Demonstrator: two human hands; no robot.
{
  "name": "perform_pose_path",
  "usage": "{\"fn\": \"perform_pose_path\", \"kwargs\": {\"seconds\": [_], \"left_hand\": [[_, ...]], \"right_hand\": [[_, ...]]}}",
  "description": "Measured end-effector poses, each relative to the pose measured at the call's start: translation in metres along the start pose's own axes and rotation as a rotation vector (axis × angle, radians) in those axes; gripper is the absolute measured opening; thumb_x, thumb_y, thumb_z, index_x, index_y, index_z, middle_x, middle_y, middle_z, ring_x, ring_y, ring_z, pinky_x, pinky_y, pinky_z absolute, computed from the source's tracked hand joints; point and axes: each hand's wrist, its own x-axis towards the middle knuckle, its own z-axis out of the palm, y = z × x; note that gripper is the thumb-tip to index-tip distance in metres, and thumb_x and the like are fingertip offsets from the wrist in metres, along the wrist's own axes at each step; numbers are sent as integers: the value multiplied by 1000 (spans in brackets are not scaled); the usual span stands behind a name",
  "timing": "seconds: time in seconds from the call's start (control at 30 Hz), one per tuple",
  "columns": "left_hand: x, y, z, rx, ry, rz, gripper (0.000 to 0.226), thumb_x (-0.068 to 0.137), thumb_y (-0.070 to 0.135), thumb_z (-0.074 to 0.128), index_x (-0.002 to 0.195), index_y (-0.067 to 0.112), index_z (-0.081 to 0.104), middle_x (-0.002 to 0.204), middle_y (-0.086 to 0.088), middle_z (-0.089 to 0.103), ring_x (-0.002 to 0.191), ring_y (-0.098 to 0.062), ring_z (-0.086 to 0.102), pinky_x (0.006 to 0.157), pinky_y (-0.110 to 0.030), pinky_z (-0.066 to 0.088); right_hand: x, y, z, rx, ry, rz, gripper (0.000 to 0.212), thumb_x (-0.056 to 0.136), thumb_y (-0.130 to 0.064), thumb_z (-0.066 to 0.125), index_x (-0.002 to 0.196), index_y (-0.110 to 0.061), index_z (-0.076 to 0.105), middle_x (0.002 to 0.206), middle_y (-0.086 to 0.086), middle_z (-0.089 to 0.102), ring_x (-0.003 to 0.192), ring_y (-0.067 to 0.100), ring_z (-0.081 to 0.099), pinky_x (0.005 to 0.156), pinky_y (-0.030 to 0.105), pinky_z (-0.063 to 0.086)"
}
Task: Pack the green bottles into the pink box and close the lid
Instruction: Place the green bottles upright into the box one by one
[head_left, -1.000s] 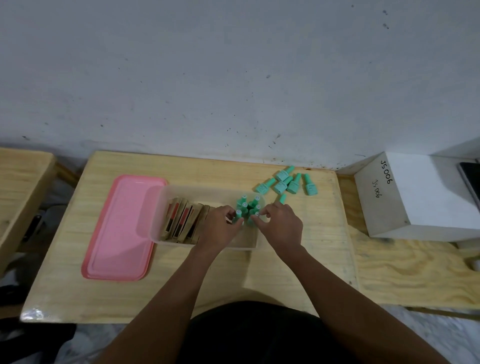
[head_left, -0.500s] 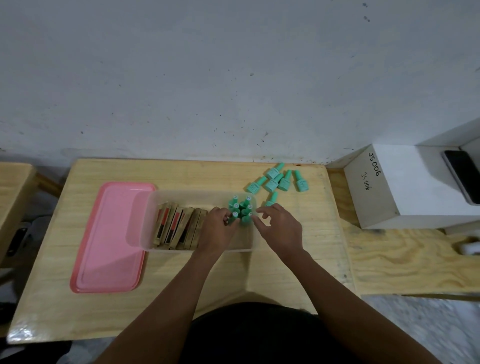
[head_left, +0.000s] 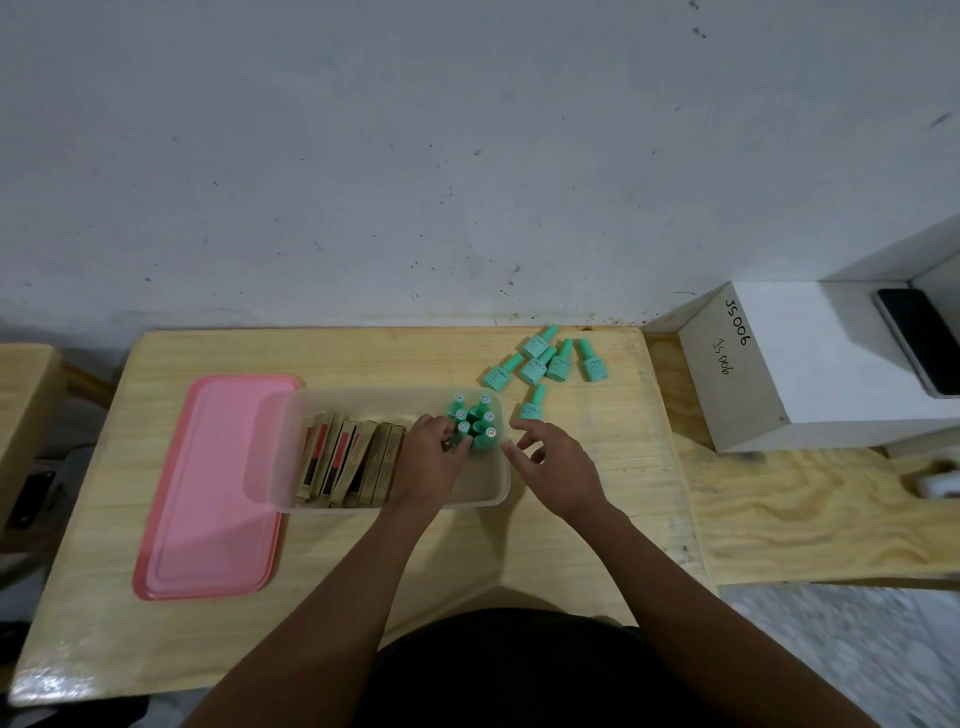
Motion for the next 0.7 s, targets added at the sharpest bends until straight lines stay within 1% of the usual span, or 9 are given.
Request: {"fn": "perform_pose_path", "kwargs": {"seconds": [0.13,0.27,0.37,0.47,0.57,0.7], "left_hand": [[0,-1,1,5,-1,2,20,82,24,71,95,10,67,92,-4,60,80,-15,58,69,-24,46],[0,-2,1,-11,-2,-5,22,81,26,72,96,11,67,90,-3,59,79,-17,60,70,-33,53],[0,-3,0,6,-9,-6,22,79,27,74,95,13,67,86,-2,58,74,-17,58,65,-31,50],[-1,-3,-2,-9,-9,-5,23,77,26,76,94,13,67,83,-2,58,72,-18,58,64,-34,50],[-3,-2,-8,6,-14,3,25,77,28,76,97,15,67,84,0,58,72,-15,56,62,-29,45],[-6,2,-22,78,11,111,25,76,37,74,95,23,66,83,7,56,70,-10,53,60,-28,47]], "right_hand": [[0,2,-3,25,-3,-3,35,89,-47,64,122,-37,61,96,-16,61,76,3,61,71,32,55],[1,8,-7,46,7,14,30,91,-42,63,120,-34,63,96,-16,61,78,5,62,72,30,54],[1,15,-12,62,27,38,28,92,-38,63,119,-33,64,97,-16,61,79,7,63,72,31,54],[1,24,-20,61,55,65,26,93,-36,61,119,-34,64,97,-16,59,80,7,63,70,28,53],[2,35,-31,68,94,107,25,93,-36,61,118,-33,66,98,-15,60,80,5,62,69,28,53],[8,53,-47,101,153,171,22,94,-34,60,114,-31,68,100,-11,65,81,7,63,72,31,53]]}}
